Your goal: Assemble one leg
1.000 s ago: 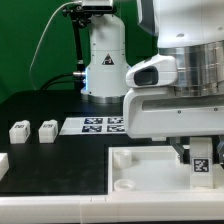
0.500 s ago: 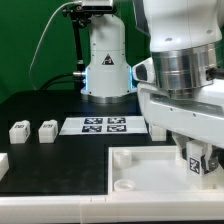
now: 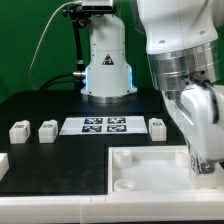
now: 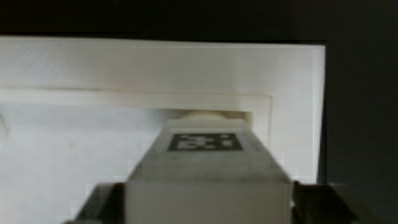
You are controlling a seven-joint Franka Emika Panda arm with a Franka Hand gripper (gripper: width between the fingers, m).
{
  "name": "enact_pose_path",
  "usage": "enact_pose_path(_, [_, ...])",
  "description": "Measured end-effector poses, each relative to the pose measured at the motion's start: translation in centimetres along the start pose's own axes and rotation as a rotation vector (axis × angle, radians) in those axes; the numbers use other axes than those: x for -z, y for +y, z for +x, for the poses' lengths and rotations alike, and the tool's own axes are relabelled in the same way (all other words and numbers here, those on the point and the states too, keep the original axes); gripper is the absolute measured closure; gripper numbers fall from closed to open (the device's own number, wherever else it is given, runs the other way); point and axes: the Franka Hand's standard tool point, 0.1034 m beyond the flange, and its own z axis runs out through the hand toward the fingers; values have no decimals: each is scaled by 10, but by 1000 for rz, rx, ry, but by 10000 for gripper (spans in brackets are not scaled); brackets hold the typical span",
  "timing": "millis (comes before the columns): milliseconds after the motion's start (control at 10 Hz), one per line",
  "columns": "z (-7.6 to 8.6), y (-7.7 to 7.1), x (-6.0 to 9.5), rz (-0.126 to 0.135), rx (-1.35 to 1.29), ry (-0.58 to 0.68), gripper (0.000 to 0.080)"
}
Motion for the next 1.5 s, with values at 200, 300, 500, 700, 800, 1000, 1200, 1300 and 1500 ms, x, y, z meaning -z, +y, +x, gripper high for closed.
enact_pose_path(200, [-1,1,0,-8,201,3,177])
enact_pose_path(300, [-3,2,0,-21,385,-1,177])
enact_pose_path(500, [-2,1,0,-19,528,1,155])
enact_pose_path(700, [-3,2,-1,-19,692,-1,150])
enact_pose_path(800, [-9,3,-2,-57,1052,42,150])
enact_pose_path(1000, [-10,3,-2,-59,1136,41,150])
enact_pose_path(1200, [-11,3,-3,-56,1035,39,263])
enact_pose_path(1300, [-8,7,-5,-63,939,38,445])
enact_pose_path(1500, [-8,6,-4,-55,696,39,509])
